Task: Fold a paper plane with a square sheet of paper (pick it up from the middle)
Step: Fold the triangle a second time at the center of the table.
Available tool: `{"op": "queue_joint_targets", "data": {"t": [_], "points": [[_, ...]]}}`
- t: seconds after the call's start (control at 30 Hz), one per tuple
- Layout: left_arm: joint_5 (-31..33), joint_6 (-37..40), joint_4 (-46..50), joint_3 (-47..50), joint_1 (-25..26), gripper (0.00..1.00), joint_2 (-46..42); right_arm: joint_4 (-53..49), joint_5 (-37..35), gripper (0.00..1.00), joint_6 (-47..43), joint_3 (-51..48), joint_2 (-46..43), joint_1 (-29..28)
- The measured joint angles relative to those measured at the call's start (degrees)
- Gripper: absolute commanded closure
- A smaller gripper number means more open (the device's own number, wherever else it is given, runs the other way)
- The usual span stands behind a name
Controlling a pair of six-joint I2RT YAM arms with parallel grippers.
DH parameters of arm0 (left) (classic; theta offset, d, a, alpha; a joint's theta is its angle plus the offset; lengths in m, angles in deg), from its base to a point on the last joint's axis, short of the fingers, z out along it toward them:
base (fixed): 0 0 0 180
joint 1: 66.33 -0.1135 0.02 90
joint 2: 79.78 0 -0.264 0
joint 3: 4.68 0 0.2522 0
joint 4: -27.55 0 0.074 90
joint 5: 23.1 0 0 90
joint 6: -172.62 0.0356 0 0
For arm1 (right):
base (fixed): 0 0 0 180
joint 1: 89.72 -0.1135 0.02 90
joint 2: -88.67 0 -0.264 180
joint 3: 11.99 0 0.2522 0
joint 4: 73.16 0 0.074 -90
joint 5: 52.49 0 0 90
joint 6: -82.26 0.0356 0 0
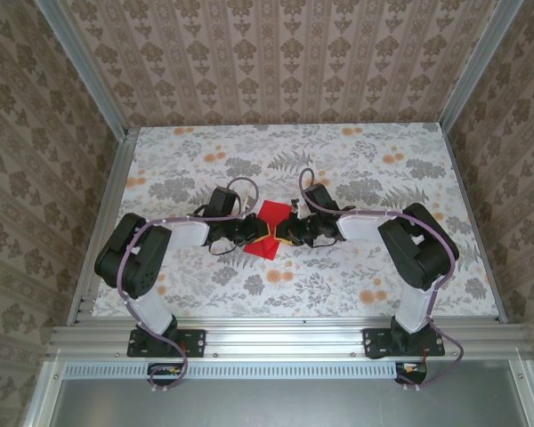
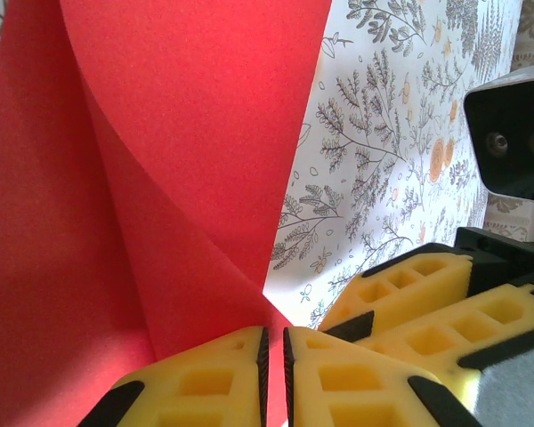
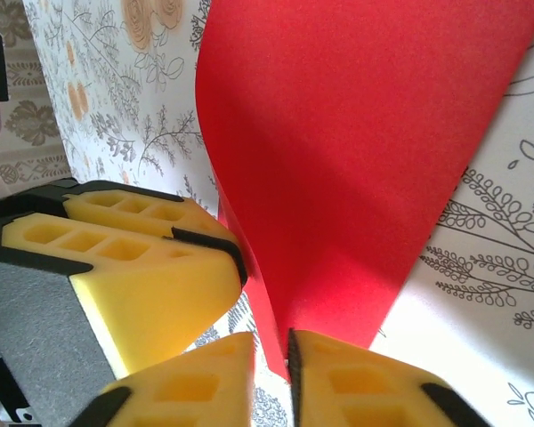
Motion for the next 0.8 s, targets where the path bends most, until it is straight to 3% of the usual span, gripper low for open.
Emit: {"op": "queue_joint_targets", "data": {"t": [0.07, 0.2, 0.37, 0.6, 0.8], "points": [[0.0, 0.0, 0.0, 0.0, 0.0, 0.81, 0.0, -0.57, -0.02, 0.94, -0.52, 0.09, 0.0, 0.0], [0.02, -0.02, 0.2, 0.0, 0.0, 0.62, -0.11, -4.09, -1.11, 0.99, -2.95, 1.62, 0.2, 0.0], [0.17, -0.02, 0.61, 0.5, -0.26, 0.51, -2.38, -8.48, -3.5, 1.0, -7.32, 4.31, 0.46, 0.0], [2.73, 0.2, 1.51, 2.95, -0.59, 0.57, -4.96, -13.14, -5.73, 1.0, -13.09, 6.75, 1.09, 0.0], [4.33, 1.22, 3.89, 3.93, -0.68, 0.73, -4.96, -15.8, -6.95, 1.0, -16.96, 9.46, 2.93, 0.0]]}}
